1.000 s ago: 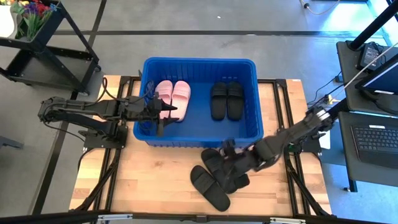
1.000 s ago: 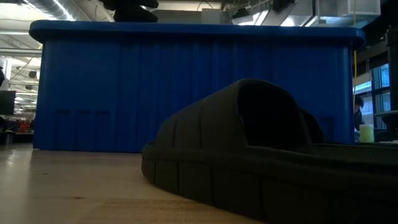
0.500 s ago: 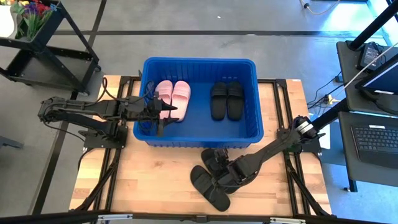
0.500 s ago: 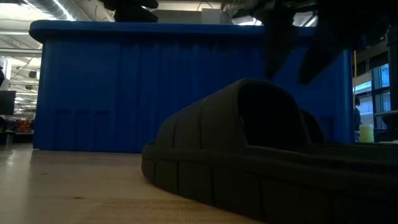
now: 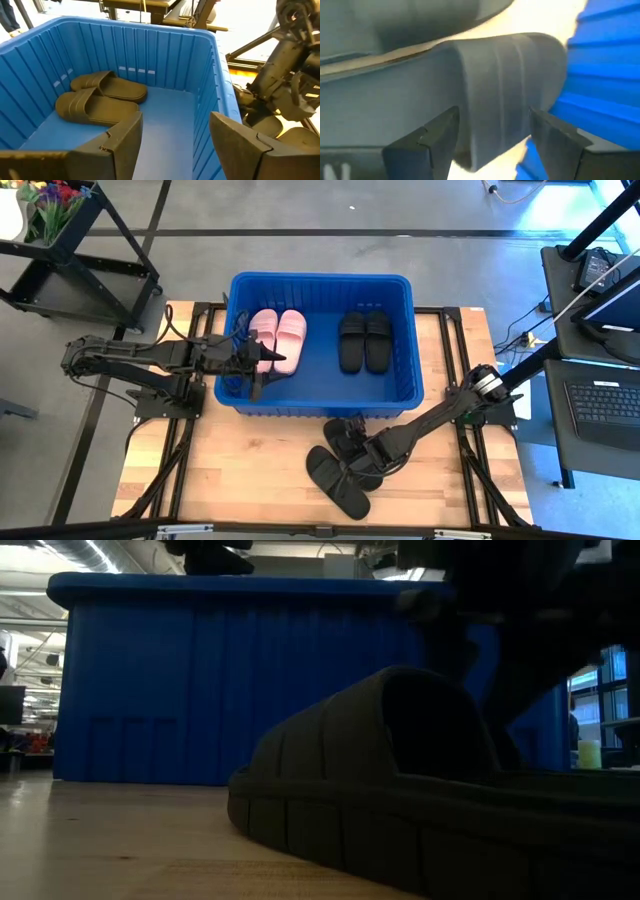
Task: Pick and place slides into bin
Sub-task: Put the black slide into the blue container
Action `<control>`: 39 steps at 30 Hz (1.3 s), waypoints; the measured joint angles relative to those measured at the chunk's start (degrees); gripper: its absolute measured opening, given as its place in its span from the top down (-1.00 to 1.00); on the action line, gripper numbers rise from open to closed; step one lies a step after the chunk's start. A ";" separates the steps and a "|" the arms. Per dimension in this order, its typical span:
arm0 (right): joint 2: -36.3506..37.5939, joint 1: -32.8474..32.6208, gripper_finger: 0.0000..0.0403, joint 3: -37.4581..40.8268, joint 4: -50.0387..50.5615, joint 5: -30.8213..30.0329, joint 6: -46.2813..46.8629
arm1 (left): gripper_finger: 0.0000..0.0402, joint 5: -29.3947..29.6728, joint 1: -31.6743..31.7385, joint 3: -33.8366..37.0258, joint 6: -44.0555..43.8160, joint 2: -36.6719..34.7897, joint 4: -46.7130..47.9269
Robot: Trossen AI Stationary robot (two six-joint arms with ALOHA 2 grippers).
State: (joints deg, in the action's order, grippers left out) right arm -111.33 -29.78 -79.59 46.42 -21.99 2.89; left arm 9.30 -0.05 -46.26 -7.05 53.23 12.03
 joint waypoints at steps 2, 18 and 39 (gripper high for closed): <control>0.00 0.00 -0.18 1.43 -1.63 -2.52 0.04 | -0.11 0.00 0.02 0.00 -0.02 0.00 0.00; 0.04 0.04 0.92 2.27 -5.13 -3.52 6.68 | -0.11 0.00 0.00 0.00 -0.04 0.00 0.15; 4.37 0.07 0.93 -20.98 17.38 22.13 27.17 | -0.11 0.16 0.00 0.02 0.13 0.00 0.46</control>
State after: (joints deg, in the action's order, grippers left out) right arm -106.96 -29.71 -100.56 63.81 0.14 30.06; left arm 9.46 -0.05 -46.24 -6.92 53.23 12.49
